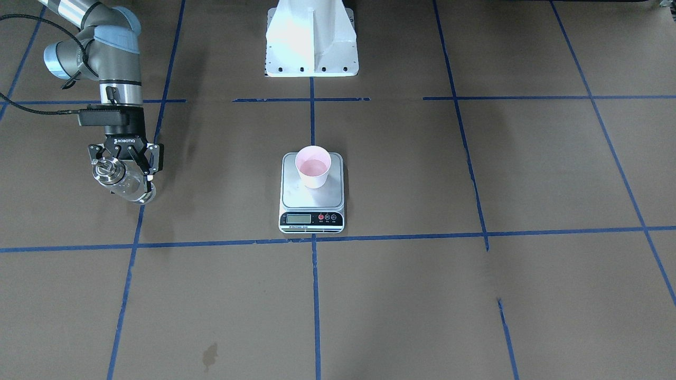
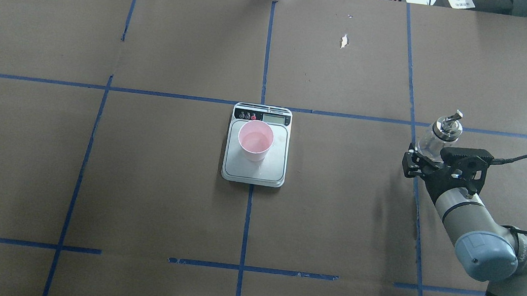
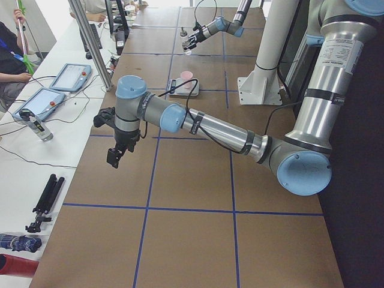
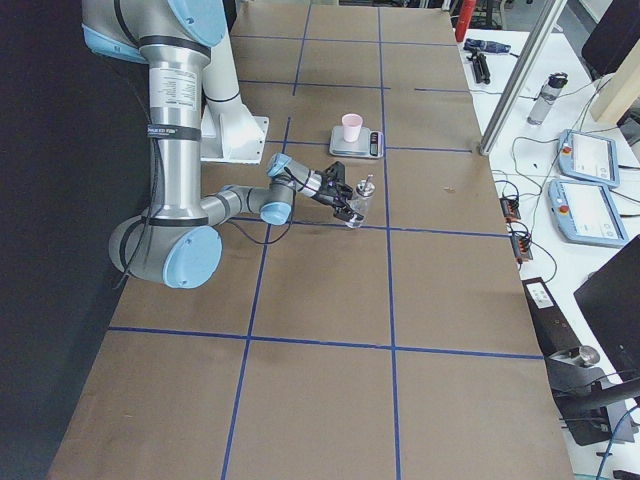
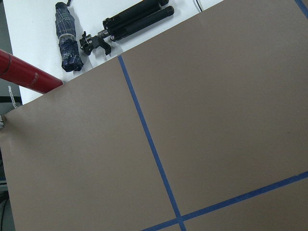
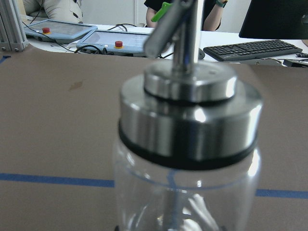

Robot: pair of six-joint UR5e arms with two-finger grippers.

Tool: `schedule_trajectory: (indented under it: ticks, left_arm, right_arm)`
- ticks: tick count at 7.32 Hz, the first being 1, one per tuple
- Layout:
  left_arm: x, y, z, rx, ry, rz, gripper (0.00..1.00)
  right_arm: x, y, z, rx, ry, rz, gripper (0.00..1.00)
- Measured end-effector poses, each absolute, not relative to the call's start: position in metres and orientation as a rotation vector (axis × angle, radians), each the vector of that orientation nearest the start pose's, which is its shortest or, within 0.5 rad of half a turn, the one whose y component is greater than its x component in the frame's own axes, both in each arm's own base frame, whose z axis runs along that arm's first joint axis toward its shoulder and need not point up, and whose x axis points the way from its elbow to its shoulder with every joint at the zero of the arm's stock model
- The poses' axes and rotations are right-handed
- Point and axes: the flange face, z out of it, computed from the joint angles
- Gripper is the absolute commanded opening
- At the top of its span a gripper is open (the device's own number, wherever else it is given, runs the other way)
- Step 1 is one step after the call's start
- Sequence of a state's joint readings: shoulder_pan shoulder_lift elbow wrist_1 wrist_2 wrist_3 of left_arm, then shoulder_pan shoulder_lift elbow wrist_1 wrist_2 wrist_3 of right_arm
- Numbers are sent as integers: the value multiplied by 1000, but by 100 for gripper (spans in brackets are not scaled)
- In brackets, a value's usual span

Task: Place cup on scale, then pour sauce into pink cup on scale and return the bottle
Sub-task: 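Lower the glass bottle onto the table with the right gripper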

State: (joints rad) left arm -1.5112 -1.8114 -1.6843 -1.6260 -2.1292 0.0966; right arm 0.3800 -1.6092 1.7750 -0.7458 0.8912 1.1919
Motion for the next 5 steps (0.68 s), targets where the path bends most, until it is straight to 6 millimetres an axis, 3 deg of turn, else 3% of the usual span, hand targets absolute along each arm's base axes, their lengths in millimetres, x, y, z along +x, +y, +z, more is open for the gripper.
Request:
schedule_trajectory:
  ticks: [2, 5]
  left_arm:
    - [-45, -599, 477, 410, 544, 264, 100]
    - [-45, -599, 477, 410, 544, 264, 100]
  right_arm:
    - [-383, -362, 481, 930, -653, 335, 77]
    - [-384, -361, 482, 931, -649, 332, 96]
